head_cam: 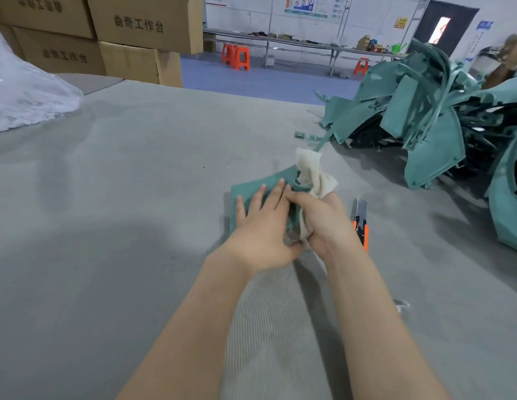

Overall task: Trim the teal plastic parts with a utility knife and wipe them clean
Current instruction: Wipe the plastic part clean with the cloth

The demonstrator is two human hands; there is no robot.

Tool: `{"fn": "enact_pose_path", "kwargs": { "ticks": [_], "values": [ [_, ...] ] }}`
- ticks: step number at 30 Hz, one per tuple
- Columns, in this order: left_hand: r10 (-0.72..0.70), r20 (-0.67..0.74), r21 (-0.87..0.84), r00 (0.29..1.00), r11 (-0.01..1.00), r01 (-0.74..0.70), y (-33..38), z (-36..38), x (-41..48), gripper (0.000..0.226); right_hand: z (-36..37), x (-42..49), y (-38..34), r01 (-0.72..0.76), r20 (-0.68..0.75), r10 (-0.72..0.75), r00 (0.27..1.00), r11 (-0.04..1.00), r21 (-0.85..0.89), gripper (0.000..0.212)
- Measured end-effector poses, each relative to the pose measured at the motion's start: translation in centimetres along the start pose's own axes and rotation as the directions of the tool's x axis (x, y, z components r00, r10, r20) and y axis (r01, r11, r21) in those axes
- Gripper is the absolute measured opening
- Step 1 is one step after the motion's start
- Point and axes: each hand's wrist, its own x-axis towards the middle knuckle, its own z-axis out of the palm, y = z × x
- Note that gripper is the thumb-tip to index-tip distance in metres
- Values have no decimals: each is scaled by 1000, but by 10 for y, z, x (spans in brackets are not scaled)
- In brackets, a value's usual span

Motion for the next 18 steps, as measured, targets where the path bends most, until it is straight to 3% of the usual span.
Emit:
{"fn": "enact_pose_path", "kwargs": {
  "ticks": [1,3,5,6,7,8,9,10,11,13,16,18],
  "values": [
    [5,-46,-101,999,995,-10,-1,-2,1,92,-4,2,0,18,-43,-18,999,1000,-9,28],
    [-69,-338,-243,938,970,-16,-5,-11,3,84,-10,7,-2,67,-99,-68,993,998,-15,21],
    [-272,-597,-384,754,923,30,-9,-19,4,72,-13,10,-2,102,-130,-103,986,995,-15,22],
    [-411,-584,-547,700,836,34,-11,-22,4,69,-14,11,-1,112,-124,-110,986,994,10,21],
    [-540,-448,-758,712,652,17,-12,-25,4,67,-14,11,-1,118,-103,-113,988,992,42,20],
    [-590,-247,-930,769,366,-18,-12,-29,3,59,-14,11,0,123,-66,-119,991,990,66,19],
    [-541,-51,-998,839,63,-20,-11,-32,3,45,-13,11,0,122,-25,-121,992,989,86,21],
    [-458,74,-991,886,-132,15,-12,-32,1,29,-12,11,0,122,13,-124,992,988,95,24],
    [-382,130,-978,915,-202,55,-11,-34,0,18,-12,10,0,125,32,-128,991,987,98,25],
    [-342,97,-986,935,-162,43,-8,-33,-1,12,-14,8,0,162,-4,-162,987,986,32,19],
    [-393,-10,-999,919,-26,-22,-6,-31,0,7,-14,5,-2,289,-167,-354,920,903,-318,12],
    [-444,-69,-996,893,79,-37,-9,-30,1,7,-17,5,-6,310,-321,-405,856,899,-309,12]
  ]
}}
